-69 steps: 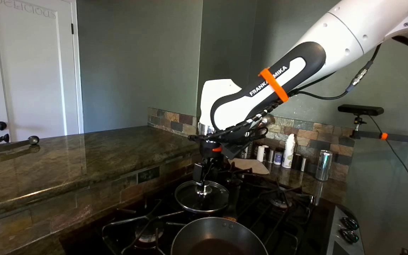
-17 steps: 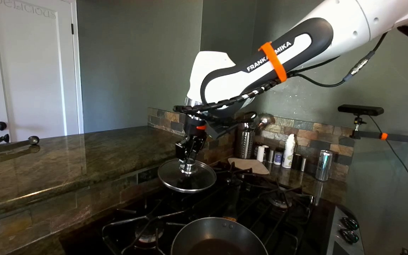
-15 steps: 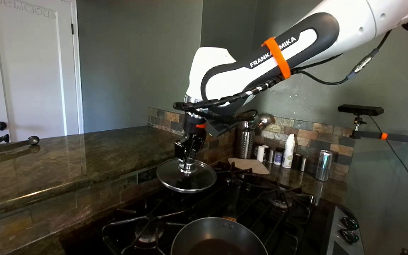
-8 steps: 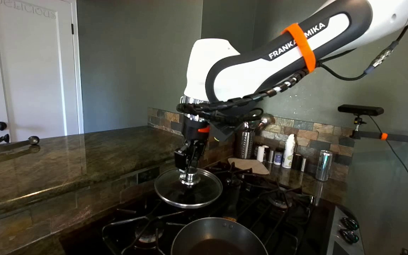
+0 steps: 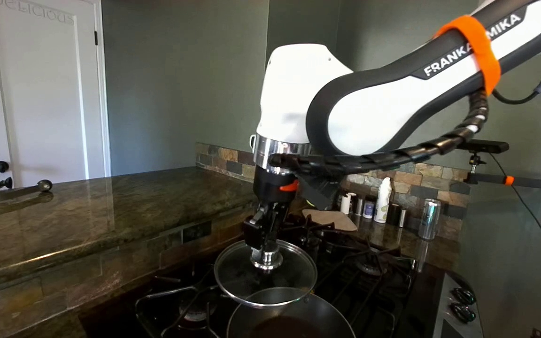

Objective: Remove the lid from the pan and move the pan to the left then put the lid back on the pan.

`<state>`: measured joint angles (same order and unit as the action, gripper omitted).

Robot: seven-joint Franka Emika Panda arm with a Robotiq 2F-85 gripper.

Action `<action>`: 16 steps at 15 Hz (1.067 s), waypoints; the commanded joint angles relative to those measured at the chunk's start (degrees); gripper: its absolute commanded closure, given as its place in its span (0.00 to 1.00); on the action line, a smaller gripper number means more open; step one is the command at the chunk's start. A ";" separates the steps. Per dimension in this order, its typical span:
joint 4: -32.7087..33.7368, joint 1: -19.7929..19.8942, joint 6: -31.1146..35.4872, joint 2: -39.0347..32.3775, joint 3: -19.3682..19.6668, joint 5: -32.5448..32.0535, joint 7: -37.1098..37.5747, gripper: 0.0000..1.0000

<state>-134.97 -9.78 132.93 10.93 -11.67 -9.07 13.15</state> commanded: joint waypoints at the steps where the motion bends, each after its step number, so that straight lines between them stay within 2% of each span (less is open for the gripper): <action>1: -5.58 -0.08 -0.44 7.00 -1.51 0.83 5.32 0.77; 8: -10.17 -0.74 -0.83 11.42 -4.28 4.45 10.94 0.77; 16: -10.63 -0.85 0.55 10.53 -6.03 6.97 13.20 0.77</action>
<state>-144.63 -10.61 132.93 20.28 -16.88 -2.81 24.91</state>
